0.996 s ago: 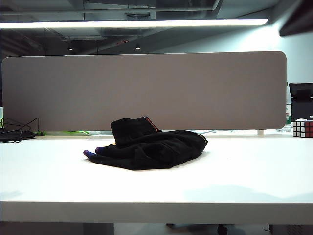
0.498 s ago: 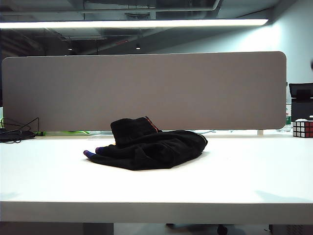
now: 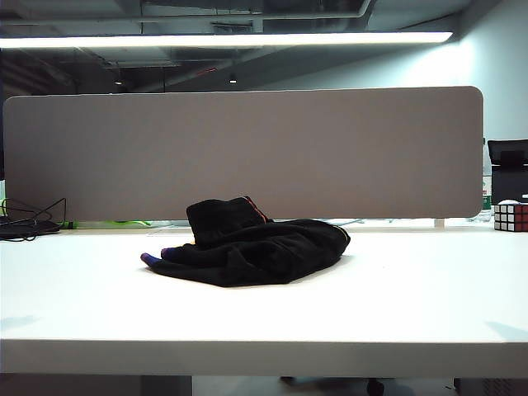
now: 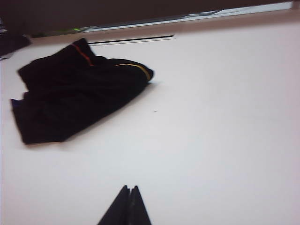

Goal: Fold the basketball shorts on the desk in half horizontally, aligning the two legs, then fold them again vertically to align the hem with the waist, creating a neat rectangle.

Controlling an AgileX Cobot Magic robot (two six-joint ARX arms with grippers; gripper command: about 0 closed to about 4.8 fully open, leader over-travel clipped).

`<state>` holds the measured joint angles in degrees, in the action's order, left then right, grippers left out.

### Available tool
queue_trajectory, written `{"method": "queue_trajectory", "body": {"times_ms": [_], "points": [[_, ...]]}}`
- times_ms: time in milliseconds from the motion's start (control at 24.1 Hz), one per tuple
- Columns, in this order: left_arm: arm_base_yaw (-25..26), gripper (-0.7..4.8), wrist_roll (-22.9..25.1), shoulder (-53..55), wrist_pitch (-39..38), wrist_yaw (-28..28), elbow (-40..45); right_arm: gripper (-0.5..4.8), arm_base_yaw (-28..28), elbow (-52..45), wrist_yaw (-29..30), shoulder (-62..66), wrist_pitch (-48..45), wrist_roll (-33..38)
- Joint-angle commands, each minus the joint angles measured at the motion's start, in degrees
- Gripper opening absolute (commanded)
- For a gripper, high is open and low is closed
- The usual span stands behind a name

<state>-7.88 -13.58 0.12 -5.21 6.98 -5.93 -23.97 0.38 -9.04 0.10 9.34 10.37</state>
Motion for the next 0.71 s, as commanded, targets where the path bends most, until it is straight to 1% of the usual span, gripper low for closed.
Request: {"method": "queue_trajectory", "body": {"times_ms": [41,83,124,166,290,332,415,456,498,581,705], "points": [[0.1,-0.06,0.1,0.0,6.1,-0.8,3.8,-0.09,0.1,-0.3,-3.0,-0.1,-2.0,-4.5],[0.1,-0.06,0.0,0.0,8.7,-0.8,5.4,-0.09,0.2,-0.3,-3.1,-0.1,-2.4,-4.9],[0.1,-0.06,0.2,0.0,7.9,-1.0,5.4,-0.09,0.2,-0.3,-3.2,-0.1,-3.0,-5.0],[0.1,-0.06,1.4,0.0,8.1,-2.0,5.5,-0.09,0.3,-0.3,-3.6,-0.1,-3.5,-5.2],[0.0,-0.06,4.6,0.0,8.9,-1.9,5.5,-0.09,1.2,-0.3,-4.1,-0.1,-5.4,-7.6],[0.1,-0.06,6.7,0.0,9.4,-2.5,5.5,-0.08,2.9,-0.3,-4.3,-0.1,-5.8,-7.9],[0.1,-0.06,7.3,0.0,9.7,-3.4,5.5,-0.08,5.8,-0.3,-3.5,-0.1,-6.0,-8.2],[0.1,-0.06,7.4,0.0,10.2,-3.3,5.5,-0.08,7.3,-0.3,-2.3,-0.1,-6.2,-9.0],[0.1,-0.06,7.4,0.0,11.3,-3.1,5.5,-0.08,10.9,-0.3,1.0,-0.1,-6.7,-9.5],[0.1,-0.06,7.6,0.0,11.8,-2.8,5.5,-0.08,15.1,-0.3,6.0,-0.1,-7.6,-9.4],[0.1,-0.06,7.6,0.0,11.6,-2.8,5.5,-0.08,20.1,-0.3,10.4,-0.1,-9.6,-9.3]]}}
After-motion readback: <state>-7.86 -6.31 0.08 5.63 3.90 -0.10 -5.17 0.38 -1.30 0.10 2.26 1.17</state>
